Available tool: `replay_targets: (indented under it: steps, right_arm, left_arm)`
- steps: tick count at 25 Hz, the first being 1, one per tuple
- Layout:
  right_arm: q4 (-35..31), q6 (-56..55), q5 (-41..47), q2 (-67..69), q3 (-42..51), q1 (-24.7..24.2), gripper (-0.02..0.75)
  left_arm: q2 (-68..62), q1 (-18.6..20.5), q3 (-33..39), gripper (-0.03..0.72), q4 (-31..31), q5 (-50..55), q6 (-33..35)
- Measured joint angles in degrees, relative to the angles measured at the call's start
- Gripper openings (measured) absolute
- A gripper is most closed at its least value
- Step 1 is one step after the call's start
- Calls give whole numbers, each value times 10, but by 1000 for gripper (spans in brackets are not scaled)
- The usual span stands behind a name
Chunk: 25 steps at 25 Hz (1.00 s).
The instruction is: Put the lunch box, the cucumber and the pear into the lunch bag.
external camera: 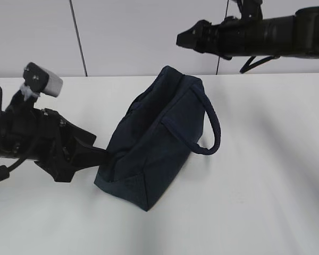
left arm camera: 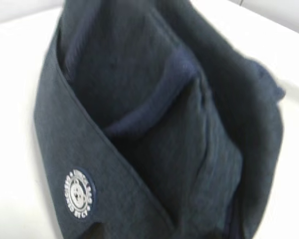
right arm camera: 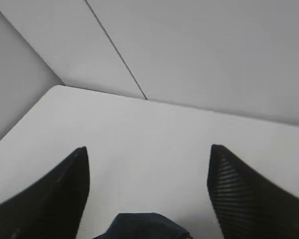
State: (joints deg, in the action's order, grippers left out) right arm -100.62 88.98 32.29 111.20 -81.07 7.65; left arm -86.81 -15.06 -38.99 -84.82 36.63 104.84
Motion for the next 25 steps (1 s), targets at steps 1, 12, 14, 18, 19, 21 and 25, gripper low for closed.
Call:
replay_targets:
  steps: [1, 12, 14, 18, 19, 21, 25]
  right_arm:
    - [15, 0, 0, -13, 0, 0, 565]
    - [680, -579, 140, -176, 11, 4, 507]
    - [782, -663, 170, -208, 43, 4, 482]
    - [871, -754, 177, -303, 155, 4, 466]
    - [877, -765, 171, -338, 191, 4, 465]
    - [888, -773, 154, -412, 255, 4, 465]
    - [933, -781, 147, -566, 370, 4, 463]
  left_arm:
    - [18, 0, 0, 404, 20, 0, -20]
    - [227, 0, 1, 376, 597, -44, -664]
    - [256, 0, 1, 361, 710, -14, -789]
    - [325, 0, 5, 340, 829, 48, -940]
    - [348, 0, 5, 339, 833, 59, -957]
    - [394, 0, 5, 339, 832, 79, -977]
    - [505, 0, 5, 337, 830, 128, -1015]
